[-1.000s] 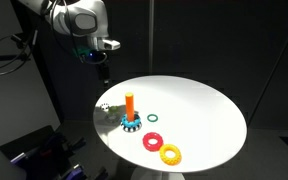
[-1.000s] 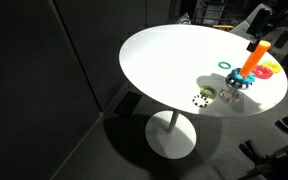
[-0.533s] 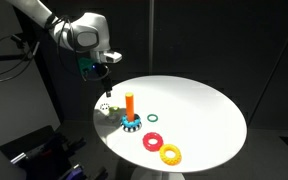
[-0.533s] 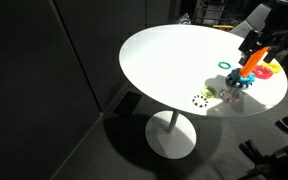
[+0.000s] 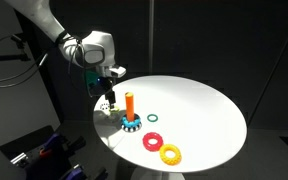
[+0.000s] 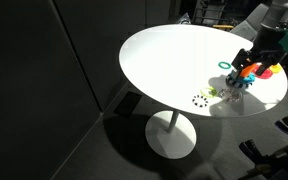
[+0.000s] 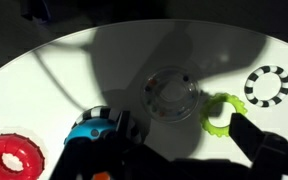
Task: Put the clear ring on the orange stand.
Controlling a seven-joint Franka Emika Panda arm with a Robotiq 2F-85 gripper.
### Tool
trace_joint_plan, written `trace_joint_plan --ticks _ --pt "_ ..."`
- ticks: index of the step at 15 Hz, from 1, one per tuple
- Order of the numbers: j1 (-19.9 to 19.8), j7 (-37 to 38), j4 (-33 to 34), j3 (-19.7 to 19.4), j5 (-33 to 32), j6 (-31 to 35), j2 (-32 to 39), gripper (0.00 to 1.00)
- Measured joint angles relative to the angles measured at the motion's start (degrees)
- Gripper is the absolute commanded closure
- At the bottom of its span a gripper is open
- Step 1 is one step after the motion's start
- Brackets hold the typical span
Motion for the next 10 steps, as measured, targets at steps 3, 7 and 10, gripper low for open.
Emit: trace_joint_plan --ticks 3,7,10 --pt "0.01 0.0 0.76 -0.57 -1.57 1.89 3.62 0.0" --pt "0.34 0.0 1.58 -1.71 -3.73 4.27 7.4 0.0" --pt "0.8 0.0 1.99 -2.31 -4.29 6.06 9.69 0.0"
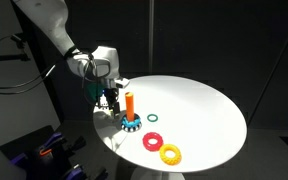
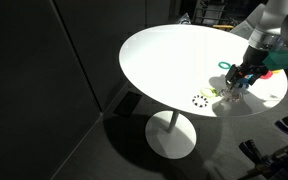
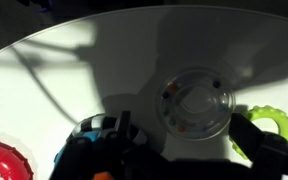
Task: Put the clear ring on the orange stand.
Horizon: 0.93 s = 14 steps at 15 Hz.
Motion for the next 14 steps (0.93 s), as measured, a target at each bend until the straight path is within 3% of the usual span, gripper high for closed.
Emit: trace_joint_plan --ticks 14 --pt "5.95 0.0 0.52 -2.47 -0.9 5.78 5.97 0.0"
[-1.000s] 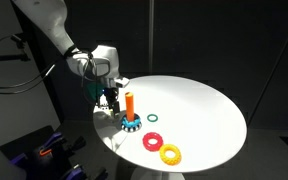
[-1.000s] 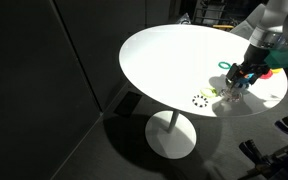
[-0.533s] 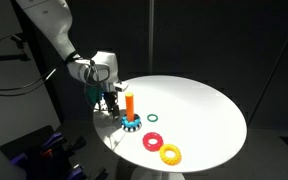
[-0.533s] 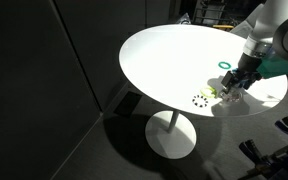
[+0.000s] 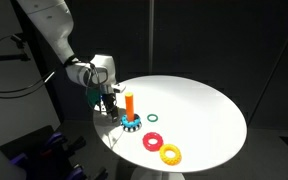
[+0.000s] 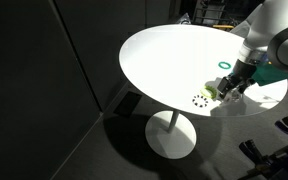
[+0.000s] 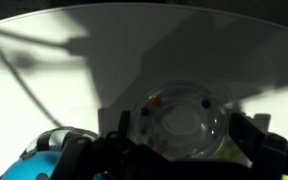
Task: Put the clear ring on the orange stand.
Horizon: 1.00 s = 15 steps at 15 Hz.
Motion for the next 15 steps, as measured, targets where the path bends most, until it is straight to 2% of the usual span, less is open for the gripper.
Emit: trace_joint_plan --ticks 1,3,12,15 --pt "0.28 0.0 0.02 -0.21 -0.07 0.18 0.2 0.21" --pt "0.77 0.0 0.12 -0.7 -0.15 0.37 0.5 0.31" --pt "2.26 0.38 1.58 -2.24 -0.15 0.14 0.45 0.31" --pt "2.93 1.1 2.96 -2.7 -0.32 -2.1 -0.17 0.31"
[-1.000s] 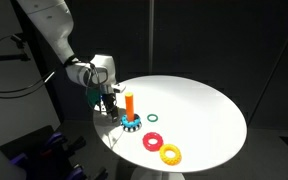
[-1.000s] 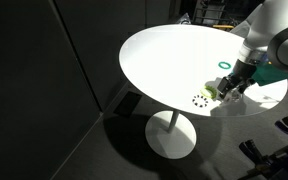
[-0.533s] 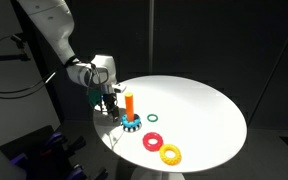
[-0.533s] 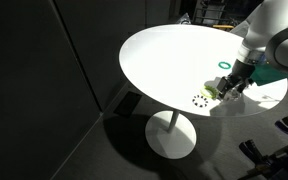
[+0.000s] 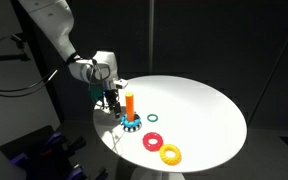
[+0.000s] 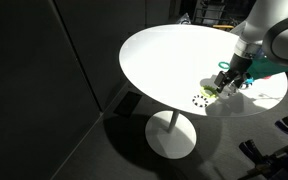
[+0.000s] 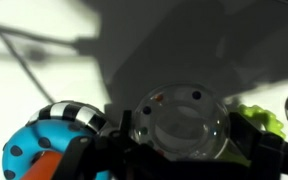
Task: Put the clear ring on the orange stand.
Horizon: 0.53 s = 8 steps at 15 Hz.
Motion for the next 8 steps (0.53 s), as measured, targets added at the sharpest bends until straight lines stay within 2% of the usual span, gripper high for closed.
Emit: trace_joint_plan --ticks 8 --pt "0.45 3.05 6.79 0.31 -4.27 -15.93 -3.78 0.31"
